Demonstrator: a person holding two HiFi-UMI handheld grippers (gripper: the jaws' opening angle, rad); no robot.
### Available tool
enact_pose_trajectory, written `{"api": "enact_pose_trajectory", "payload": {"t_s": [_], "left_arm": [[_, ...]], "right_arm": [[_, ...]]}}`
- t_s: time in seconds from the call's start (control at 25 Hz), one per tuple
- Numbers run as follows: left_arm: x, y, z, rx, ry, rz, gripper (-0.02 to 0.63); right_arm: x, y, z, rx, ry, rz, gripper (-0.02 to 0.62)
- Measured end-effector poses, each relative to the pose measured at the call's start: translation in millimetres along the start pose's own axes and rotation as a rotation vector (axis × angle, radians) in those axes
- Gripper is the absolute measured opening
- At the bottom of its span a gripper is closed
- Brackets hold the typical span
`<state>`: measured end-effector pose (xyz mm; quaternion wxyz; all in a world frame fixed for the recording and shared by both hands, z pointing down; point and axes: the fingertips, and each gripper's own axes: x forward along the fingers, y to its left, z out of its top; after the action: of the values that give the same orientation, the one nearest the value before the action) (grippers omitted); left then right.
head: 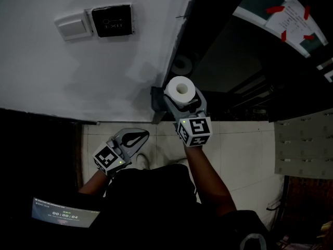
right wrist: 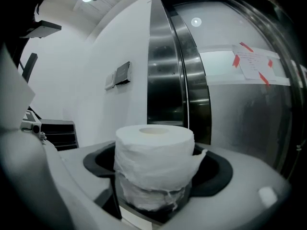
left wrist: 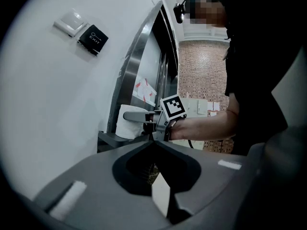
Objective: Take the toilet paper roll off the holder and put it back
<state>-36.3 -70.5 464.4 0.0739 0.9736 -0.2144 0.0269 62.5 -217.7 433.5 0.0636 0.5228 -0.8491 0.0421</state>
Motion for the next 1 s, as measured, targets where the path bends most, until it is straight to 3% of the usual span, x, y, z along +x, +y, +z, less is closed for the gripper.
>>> {"api": "enact_pose_trajectory", "payload": {"t_s": [0.44, 1.0], "left_arm": [[7.2, -5.6, 0.2, -0.001, 0.001, -0.008, 0.003], [20.2, -30.2, 0.5, 0.008, 0.006, -0.034, 0.003]], "right_arm": [[-17.1, -20.1, 7.9, -0.011, -0.017, -0.033, 0.439], [-64.1, -98.7, -0.4, 0.020, 0.000, -0.175, 0.439]]}}
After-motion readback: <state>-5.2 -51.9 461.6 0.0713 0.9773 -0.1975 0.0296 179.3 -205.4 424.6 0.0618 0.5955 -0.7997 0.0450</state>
